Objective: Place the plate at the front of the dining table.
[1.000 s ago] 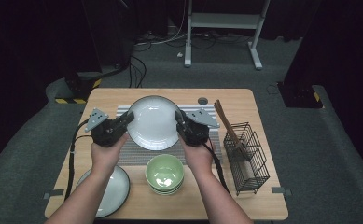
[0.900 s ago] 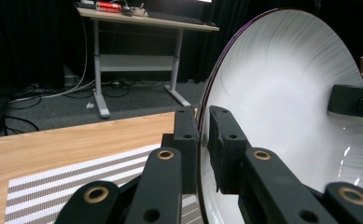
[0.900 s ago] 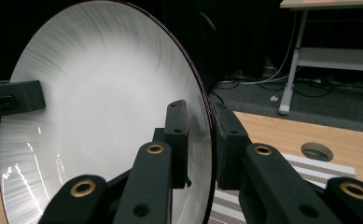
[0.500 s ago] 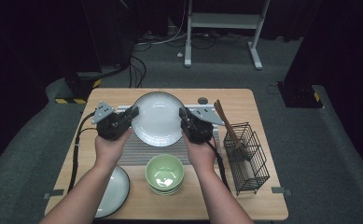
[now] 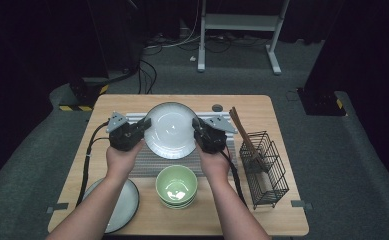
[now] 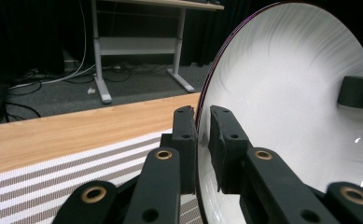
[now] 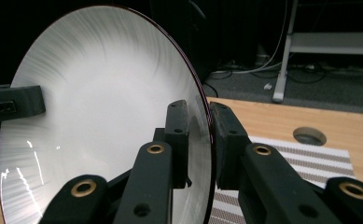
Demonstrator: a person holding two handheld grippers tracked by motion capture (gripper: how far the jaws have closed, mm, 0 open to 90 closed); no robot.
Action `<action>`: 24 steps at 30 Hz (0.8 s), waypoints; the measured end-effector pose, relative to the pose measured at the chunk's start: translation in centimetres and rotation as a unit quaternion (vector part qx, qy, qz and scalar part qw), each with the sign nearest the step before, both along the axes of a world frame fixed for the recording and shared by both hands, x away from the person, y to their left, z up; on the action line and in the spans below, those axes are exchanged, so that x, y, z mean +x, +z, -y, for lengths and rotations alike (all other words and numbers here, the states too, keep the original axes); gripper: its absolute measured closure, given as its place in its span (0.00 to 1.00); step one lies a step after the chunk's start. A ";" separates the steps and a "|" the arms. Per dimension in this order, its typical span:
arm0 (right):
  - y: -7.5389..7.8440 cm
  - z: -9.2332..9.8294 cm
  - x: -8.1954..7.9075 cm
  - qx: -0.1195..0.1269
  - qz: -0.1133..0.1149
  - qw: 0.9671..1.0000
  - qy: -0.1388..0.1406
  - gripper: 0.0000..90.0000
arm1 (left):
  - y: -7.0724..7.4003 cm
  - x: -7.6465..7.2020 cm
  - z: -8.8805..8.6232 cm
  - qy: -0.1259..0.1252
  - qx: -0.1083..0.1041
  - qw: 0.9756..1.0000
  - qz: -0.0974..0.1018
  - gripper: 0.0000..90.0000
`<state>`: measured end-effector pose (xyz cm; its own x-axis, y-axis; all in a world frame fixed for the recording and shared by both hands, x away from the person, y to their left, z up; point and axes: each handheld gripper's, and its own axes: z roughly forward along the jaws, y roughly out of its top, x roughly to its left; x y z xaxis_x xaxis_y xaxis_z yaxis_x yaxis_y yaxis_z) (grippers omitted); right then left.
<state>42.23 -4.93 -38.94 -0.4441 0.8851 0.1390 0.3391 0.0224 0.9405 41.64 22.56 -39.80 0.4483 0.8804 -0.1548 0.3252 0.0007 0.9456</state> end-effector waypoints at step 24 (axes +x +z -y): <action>-4.4 0.0 1.3 -0.015 -0.042 0.999 0.003 0.87 | -4.7 1.0 0.3 0.009 0.014 0.998 -0.061 0.89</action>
<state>43.54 -4.90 -43.36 -0.4376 0.8867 0.1494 0.4164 0.0526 0.9077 42.60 22.28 -44.54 0.4106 0.8933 -0.1828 0.4387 -0.0178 0.8985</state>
